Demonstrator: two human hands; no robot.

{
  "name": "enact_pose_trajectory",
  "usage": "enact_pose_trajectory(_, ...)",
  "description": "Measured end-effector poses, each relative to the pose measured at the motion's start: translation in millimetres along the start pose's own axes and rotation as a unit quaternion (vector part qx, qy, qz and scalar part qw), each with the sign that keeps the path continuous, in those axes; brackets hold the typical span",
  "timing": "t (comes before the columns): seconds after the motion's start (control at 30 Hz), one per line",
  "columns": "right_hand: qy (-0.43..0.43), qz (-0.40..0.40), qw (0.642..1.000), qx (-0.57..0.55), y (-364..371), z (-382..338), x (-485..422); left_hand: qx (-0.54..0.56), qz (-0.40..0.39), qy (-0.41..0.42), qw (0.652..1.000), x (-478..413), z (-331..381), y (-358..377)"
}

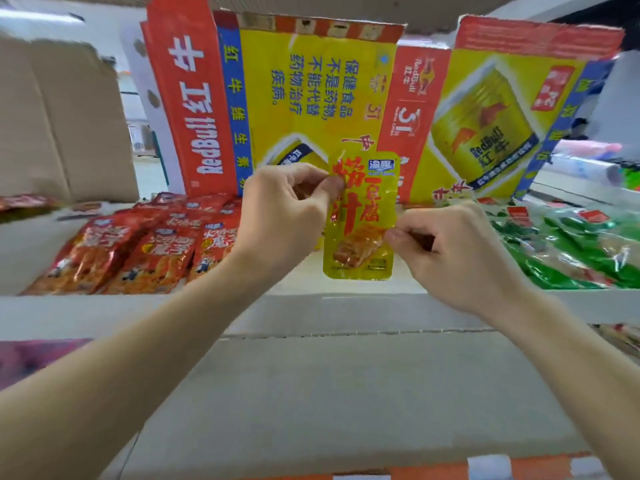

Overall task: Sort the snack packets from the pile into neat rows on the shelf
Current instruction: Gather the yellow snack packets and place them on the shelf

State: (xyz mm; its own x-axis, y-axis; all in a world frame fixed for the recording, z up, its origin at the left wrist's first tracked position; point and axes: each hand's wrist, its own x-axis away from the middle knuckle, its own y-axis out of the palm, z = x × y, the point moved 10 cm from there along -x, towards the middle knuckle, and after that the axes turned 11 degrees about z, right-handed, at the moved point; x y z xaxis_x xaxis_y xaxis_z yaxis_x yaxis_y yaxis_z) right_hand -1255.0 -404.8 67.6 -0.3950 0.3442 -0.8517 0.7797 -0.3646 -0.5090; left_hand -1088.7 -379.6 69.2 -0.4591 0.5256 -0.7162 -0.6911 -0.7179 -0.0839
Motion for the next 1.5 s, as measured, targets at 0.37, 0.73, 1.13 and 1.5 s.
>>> enact_pose_trajectory(0.37,0.058,-0.073,0.99,-0.106,63,8,-61,-0.181,-0.015,0.082,0.98,-69,-13,-20)
enact_pose_trajectory(0.73,0.166,-0.292,0.939,-0.068,152,50,-64,-0.43,-0.153,0.099,0.884,-86,-86,14)
enact_pose_trajectory(1.13,0.129,-0.355,0.926,-0.009,166,37,-37,-0.549,-0.271,0.202,0.765,-58,-94,33)
enact_pose_trajectory(1.5,0.146,-0.282,0.946,0.072,159,56,-44,-0.502,-0.262,0.188,0.802,-57,-99,34)
